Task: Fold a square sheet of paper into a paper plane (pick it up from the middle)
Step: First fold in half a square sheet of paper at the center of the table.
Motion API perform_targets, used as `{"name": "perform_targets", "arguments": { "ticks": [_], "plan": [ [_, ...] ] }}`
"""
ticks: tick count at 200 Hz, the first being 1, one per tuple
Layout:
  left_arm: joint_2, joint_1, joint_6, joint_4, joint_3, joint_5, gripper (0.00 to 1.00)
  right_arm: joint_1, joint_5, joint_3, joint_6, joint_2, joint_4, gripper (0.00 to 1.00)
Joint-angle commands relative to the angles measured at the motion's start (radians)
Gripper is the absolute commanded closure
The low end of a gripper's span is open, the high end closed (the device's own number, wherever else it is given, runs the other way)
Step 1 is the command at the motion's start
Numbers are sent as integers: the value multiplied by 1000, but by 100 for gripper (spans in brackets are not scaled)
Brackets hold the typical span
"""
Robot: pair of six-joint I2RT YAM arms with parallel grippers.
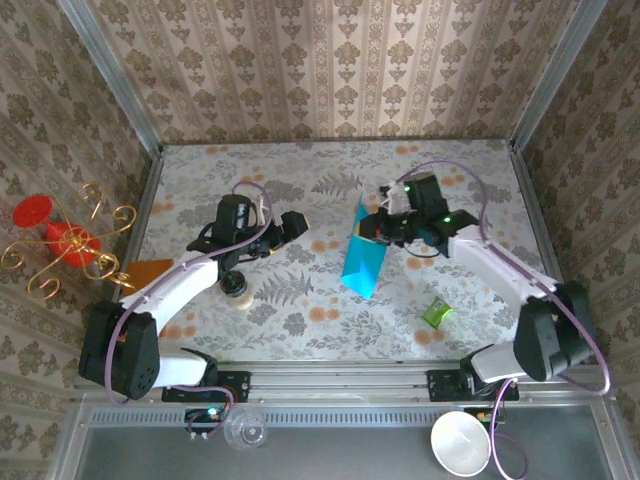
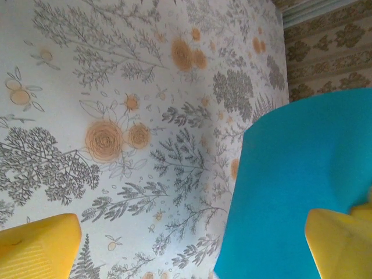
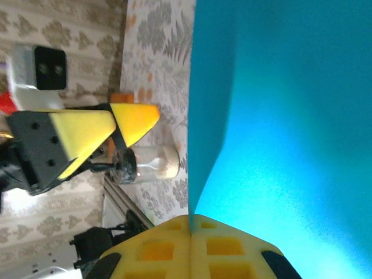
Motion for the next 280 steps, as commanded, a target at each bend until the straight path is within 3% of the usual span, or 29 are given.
{"name": "perform_targets", "arguments": {
  "ticks": [1, 32, 58, 106, 152, 251, 280],
  "plan": [
    [29, -48, 24, -33, -14, -22, 0, 31, -60, -85, 144, 83, 274, 99],
    [81, -102, 32, -54, -7, -55, 3, 39, -59, -215, 219, 181, 514, 99],
    [131, -155, 36, -64, 4, -80, 8, 37, -9, -313, 222, 201, 581, 99],
    [235, -258, 64, -111, 58, -121, 16, 36, 87, -454, 229, 191, 611, 99],
    [331, -319, 109, -190, 149, -165, 28, 36, 104, -471, 226, 192, 603, 98],
    [465, -335, 126, -259, 248, -203, 45, 36, 75, -454, 224, 196, 595, 95],
    [496, -334, 142, -276, 264, -203, 50, 32, 78, -444, 222, 173, 551, 88]
  ]
}}
